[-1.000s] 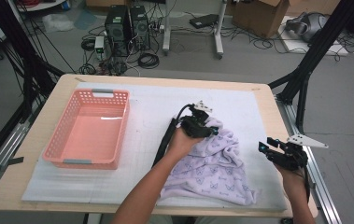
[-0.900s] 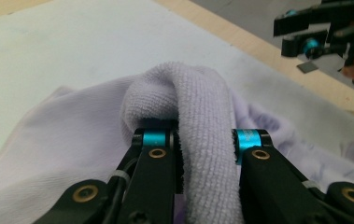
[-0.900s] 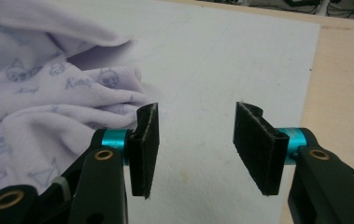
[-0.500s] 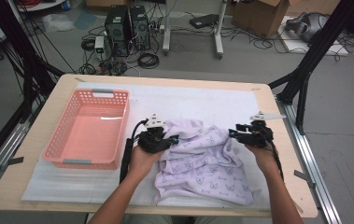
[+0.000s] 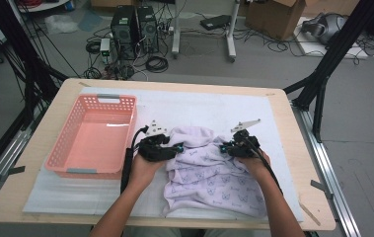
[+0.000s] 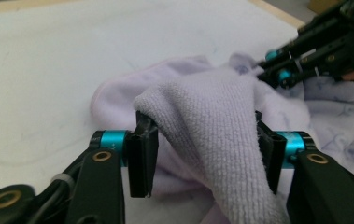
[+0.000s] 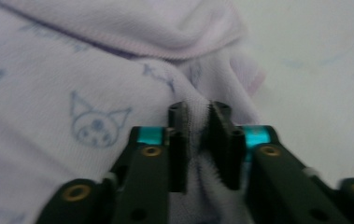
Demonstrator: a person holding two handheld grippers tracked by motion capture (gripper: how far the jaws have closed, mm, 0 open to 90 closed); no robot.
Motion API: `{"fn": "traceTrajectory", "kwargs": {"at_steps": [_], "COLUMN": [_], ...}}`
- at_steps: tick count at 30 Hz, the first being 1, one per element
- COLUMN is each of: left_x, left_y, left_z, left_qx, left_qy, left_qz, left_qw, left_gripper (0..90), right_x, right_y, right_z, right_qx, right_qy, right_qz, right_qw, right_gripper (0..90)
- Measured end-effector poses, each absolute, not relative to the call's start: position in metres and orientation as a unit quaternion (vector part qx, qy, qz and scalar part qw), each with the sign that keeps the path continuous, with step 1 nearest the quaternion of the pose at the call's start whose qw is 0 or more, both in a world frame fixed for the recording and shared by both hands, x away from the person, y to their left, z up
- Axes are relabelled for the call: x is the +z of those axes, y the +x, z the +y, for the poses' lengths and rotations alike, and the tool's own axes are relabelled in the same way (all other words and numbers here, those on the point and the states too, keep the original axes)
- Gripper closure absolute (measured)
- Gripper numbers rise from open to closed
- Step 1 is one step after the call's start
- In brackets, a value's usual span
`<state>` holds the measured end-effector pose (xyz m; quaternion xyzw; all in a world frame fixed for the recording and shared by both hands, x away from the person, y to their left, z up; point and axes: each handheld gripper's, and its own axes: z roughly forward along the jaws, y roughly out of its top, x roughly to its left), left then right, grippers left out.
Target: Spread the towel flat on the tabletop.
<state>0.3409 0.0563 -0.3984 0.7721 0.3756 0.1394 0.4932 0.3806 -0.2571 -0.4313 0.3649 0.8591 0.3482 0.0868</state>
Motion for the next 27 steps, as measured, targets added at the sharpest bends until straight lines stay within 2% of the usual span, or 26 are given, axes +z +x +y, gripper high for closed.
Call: {"fn": "traceTrajectory", "kwargs": {"at_steps": [1, 6, 10, 11, 12, 14, 15, 17, 20, 23, 27], "left_x": [-0.395, -0.383, -0.383, -0.385, -0.387, -0.391, -0.393, -0.398, -0.402, -0.403, -0.41], "left_y": [0.342, 0.352, 0.356, 0.356, 0.357, 0.357, 0.357, 0.355, 0.35, 0.34, 0.33], "left_z": [0.052, 0.023, 0.0, -0.003, -0.005, -0.006, -0.005, 0.001, 0.012, 0.027, 0.043], "left_qx": [0.141, 0.136, 0.134, 0.13, 0.127, 0.126, 0.13, 0.128, 0.119, 0.119, 0.126], "left_qy": [0.773, 0.792, 0.804, 0.809, 0.818, 0.834, 0.835, 0.83, 0.822, 0.81, 0.798], "left_qz": [0.369, 0.332, 0.316, 0.312, 0.304, 0.298, 0.304, 0.321, 0.335, 0.346, 0.361], "left_qw": [0.496, 0.493, 0.485, 0.481, 0.472, 0.447, 0.44, 0.438, 0.445, 0.458, 0.465], "left_gripper": [48.4, 47.0, 47.3, 49.0, 55.8, 76.7, 80.5, 82.7, 82.9, 82.9, 83.0], "right_x": [-0.431, -0.425, -0.421, -0.421, -0.422, -0.423, -0.423, -0.42, -0.411, -0.395, -0.388], "right_y": [0.376, 0.342, 0.318, 0.313, 0.308, 0.3, 0.297, 0.294, 0.298, 0.306, 0.327], "right_z": [-0.262, -0.299, -0.332, -0.336, -0.339, -0.34, -0.342, -0.346, -0.353, -0.358, -0.352], "right_qx": [0.349, 0.365, 0.424, 0.423, 0.419, 0.413, 0.417, 0.431, 0.458, 0.479, 0.476], "right_qy": [0.366, 0.365, 0.373, 0.372, 0.368, 0.355, 0.347, 0.345, 0.361, 0.374, 0.386], "right_qz": [0.859, 0.852, 0.822, 0.823, 0.828, 0.836, 0.836, 0.83, 0.805, 0.778, 0.768], "right_qw": [0.074, 0.09, 0.07, 0.068, 0.066, 0.072, 0.076, 0.082, 0.105, 0.157, 0.187], "right_gripper": [84.5, 84.8, 84.8, 84.8, 84.8, 84.4, 83.7, 80.3, 69.6, 71.0, 71.6]}}
